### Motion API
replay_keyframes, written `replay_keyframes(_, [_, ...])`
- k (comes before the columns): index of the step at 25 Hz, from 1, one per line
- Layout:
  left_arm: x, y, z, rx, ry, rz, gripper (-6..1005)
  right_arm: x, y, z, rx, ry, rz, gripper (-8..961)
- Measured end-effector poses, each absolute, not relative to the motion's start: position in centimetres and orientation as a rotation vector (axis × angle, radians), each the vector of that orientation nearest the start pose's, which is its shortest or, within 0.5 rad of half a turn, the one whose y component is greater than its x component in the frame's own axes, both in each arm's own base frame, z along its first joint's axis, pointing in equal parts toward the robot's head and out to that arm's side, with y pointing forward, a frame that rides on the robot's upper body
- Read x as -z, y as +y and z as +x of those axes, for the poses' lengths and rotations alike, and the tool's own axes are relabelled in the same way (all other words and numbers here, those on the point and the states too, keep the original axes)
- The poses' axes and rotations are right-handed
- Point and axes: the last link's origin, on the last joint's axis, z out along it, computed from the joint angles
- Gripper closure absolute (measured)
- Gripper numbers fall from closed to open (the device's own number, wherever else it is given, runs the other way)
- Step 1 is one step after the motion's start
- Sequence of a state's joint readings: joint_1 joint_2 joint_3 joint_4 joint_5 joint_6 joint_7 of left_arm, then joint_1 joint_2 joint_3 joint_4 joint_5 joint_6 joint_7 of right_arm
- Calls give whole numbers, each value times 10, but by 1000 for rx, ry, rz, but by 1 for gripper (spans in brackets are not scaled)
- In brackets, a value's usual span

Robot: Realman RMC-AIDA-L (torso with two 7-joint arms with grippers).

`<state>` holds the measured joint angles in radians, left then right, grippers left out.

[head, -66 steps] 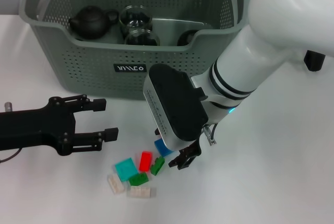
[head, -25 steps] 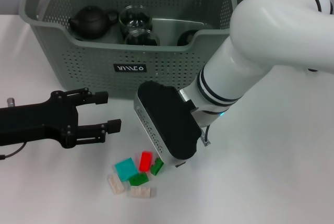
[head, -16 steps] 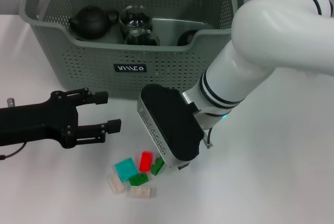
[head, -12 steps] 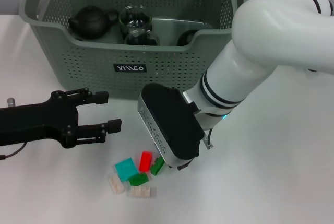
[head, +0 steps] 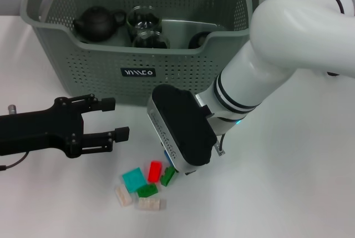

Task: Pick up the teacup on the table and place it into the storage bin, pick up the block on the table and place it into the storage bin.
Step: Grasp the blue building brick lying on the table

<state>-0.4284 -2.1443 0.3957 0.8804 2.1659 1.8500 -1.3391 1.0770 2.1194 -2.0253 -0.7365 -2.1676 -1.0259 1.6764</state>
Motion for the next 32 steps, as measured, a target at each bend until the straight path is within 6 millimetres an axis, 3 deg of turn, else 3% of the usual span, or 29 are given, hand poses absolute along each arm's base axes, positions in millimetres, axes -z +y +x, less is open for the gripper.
replay_keyframes(32, [-39,282,-282,764,-591,-2687,218,156,363,109,623,-808,-2988,313])
